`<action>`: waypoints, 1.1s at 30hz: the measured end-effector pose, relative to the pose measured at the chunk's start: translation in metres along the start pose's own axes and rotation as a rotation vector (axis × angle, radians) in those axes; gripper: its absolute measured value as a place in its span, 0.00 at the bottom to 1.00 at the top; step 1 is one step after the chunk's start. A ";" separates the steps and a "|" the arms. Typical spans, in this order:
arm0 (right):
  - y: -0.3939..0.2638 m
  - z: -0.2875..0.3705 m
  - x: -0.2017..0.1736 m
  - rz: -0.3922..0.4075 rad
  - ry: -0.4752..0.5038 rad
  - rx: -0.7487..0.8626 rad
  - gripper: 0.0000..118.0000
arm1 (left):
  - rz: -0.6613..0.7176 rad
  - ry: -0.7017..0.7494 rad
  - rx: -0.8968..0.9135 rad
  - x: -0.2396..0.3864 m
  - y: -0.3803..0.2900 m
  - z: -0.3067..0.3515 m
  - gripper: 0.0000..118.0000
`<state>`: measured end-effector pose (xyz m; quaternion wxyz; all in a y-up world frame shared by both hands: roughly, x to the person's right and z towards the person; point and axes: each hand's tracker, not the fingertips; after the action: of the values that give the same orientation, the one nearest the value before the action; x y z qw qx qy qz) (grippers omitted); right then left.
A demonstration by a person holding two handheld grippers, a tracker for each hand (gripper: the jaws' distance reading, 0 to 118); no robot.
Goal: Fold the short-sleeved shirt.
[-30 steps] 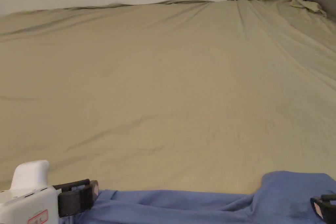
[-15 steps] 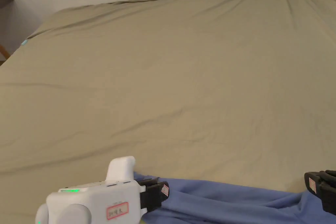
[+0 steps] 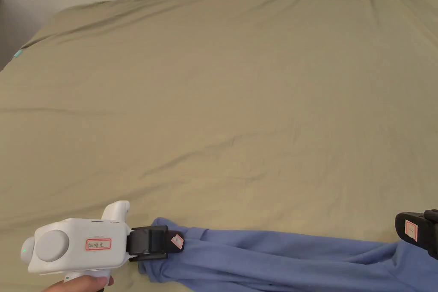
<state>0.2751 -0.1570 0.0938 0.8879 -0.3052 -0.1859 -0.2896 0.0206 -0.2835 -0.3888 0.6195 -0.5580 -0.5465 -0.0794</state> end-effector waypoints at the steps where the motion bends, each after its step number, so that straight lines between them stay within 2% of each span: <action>1: 0.000 -0.002 -0.002 0.007 -0.006 -0.006 0.02 | 0.025 0.006 0.000 0.008 0.009 -0.004 1.00; 2: 0.000 -0.003 -0.004 0.014 -0.012 -0.010 0.02 | 0.041 0.025 0.000 0.015 0.009 -0.009 0.97; 3: 0.000 -0.003 -0.005 0.017 -0.011 -0.013 0.02 | 0.032 0.043 -0.004 0.024 0.006 -0.012 0.88; 4: 0.000 -0.005 -0.006 0.019 -0.009 -0.016 0.02 | -0.053 0.072 -0.017 0.038 0.001 -0.013 0.61; 5: 0.000 -0.006 -0.006 0.019 -0.005 -0.015 0.02 | -0.114 0.094 -0.011 0.042 0.002 -0.013 0.24; 6: 0.000 -0.006 -0.008 0.017 -0.001 -0.013 0.02 | -0.087 0.018 -0.019 0.042 0.001 -0.014 0.20; 8: -0.001 -0.007 -0.008 0.013 0.008 -0.012 0.02 | 0.099 -0.163 -0.043 0.036 -0.007 -0.016 0.20; 9: -0.001 -0.007 -0.008 0.012 0.008 -0.011 0.02 | 0.112 -0.207 -0.047 0.033 -0.009 -0.016 0.20; 11: 0.000 -0.005 -0.008 0.012 0.001 -0.010 0.02 | 0.122 -0.164 0.014 0.028 -0.015 -0.010 0.20; 14: 0.002 0.002 -0.005 0.000 -0.009 0.004 0.02 | 0.280 -0.073 0.121 -0.001 -0.014 0.019 0.20; 17: 0.005 0.010 0.000 -0.033 -0.006 0.032 0.02 | 0.406 -0.176 0.216 -0.025 -0.012 0.056 0.19; 18: 0.006 0.012 0.000 -0.039 -0.006 0.039 0.02 | 0.381 -0.132 0.239 -0.026 -0.009 0.067 0.19; 20: 0.008 0.015 0.002 -0.055 -0.014 0.056 0.02 | 0.293 0.058 0.281 -0.028 0.001 0.093 0.19; 22: 0.008 0.016 0.002 -0.076 -0.015 0.067 0.02 | 0.322 0.151 0.324 -0.027 0.005 0.112 0.19; 24: 0.009 0.016 0.003 -0.086 -0.016 0.072 0.02 | 0.400 0.123 0.318 -0.035 0.006 0.127 0.19; 25: 0.010 0.015 0.002 -0.086 -0.018 0.072 0.02 | 0.385 0.139 0.307 -0.033 0.007 0.131 0.19; 27: 0.010 0.015 0.000 -0.073 -0.024 0.073 0.02 | 0.293 0.204 0.273 -0.013 0.003 0.130 0.19; 30: 0.011 0.011 -0.002 -0.057 -0.033 0.060 0.02 | 0.226 0.283 0.238 0.025 0.000 0.123 0.19; 33: 0.011 0.007 -0.006 -0.043 -0.035 0.047 0.02 | 0.080 0.227 0.229 0.091 -0.002 0.108 0.19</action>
<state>0.2765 -0.1434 0.0912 0.8850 -0.2851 -0.2147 -0.2989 -0.0093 -0.1535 -0.3416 0.7394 -0.4925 -0.4558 -0.0547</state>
